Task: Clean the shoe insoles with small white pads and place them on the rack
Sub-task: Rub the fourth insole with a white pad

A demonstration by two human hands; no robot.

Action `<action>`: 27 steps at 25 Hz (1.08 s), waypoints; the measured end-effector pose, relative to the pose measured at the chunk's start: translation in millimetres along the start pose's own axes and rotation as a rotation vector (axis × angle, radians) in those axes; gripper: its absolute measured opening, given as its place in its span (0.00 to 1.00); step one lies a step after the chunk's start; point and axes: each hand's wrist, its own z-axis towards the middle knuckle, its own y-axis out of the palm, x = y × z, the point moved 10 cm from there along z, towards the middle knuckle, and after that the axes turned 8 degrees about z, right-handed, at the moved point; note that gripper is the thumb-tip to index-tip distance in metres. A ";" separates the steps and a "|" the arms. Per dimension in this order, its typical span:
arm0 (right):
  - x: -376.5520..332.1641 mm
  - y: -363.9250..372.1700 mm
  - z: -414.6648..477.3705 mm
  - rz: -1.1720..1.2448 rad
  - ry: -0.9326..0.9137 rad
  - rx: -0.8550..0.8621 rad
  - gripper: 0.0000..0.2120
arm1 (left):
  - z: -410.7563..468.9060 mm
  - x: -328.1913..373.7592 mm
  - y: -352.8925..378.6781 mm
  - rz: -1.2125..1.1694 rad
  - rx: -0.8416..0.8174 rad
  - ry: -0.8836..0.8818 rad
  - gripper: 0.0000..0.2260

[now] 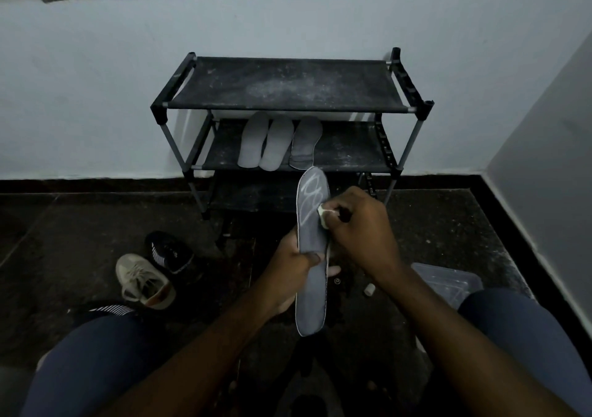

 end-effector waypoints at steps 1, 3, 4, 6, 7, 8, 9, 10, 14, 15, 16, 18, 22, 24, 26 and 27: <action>-4.8 3.4 -0.9 0.006 -0.024 -0.016 0.04 | 0.6 0.3 0.0 -0.007 0.002 0.005 0.24; -13.1 15.9 -6.4 0.024 -0.067 -0.086 0.04 | 2.3 1.8 -1.7 -0.031 0.023 0.012 0.21; -13.7 19.0 -8.6 0.026 -0.071 -0.108 0.04 | 2.8 2.0 -3.3 -0.041 0.036 0.011 0.19; -7.4 13.1 -6.7 0.011 -0.042 -0.077 0.05 | 2.7 1.0 -3.8 -0.050 0.038 0.007 0.16; -3.2 5.9 -3.9 0.004 -0.024 -0.032 0.05 | 2.0 1.0 -2.2 -0.049 0.026 0.010 0.16; -1.2 -0.7 -1.7 0.003 -0.016 0.011 0.05 | 2.2 0.1 -1.8 -0.043 0.021 0.012 0.16; -2.3 -3.1 -0.7 0.010 -0.021 0.029 0.05 | 2.4 0.2 -1.5 -0.039 0.021 0.015 0.16; -6.4 -0.3 -1.6 0.021 -0.039 0.014 0.05 | 3.7 -0.6 -3.8 -0.026 0.037 0.016 0.15; -13.6 17.3 -8.5 0.016 -0.061 -0.109 0.05 | 6.3 -1.5 -11.8 0.003 0.102 0.027 0.14; -9.3 13.6 -6.6 0.003 -0.043 -0.087 0.05 | 6.0 -1.6 -9.9 -0.011 0.087 0.024 0.14; -5.3 7.8 -4.0 -0.006 -0.028 -0.050 0.05 | 5.5 -2.1 -7.9 -0.024 0.070 0.022 0.15; -3.0 -0.3 -1.1 -0.002 -0.018 0.010 0.05 | 4.6 -2.1 -5.4 -0.021 0.058 0.024 0.15; -17.6 20.3 -9.4 0.035 -0.067 -0.106 0.05 | 4.0 0.9 -7.4 0.025 0.084 0.063 0.14; -15.7 19.7 -8.6 0.029 -0.066 -0.112 0.06 | 4.2 1.3 -7.5 0.023 0.078 0.071 0.14; -5.8 6.6 -2.7 0.002 -0.029 -0.031 0.06 | 4.8 -0.6 -5.1 0.002 0.056 0.053 0.15; -2.8 0.5 -0.7 -0.001 -0.017 0.012 0.06 | 4.4 -1.1 -3.9 -0.001 0.047 0.042 0.15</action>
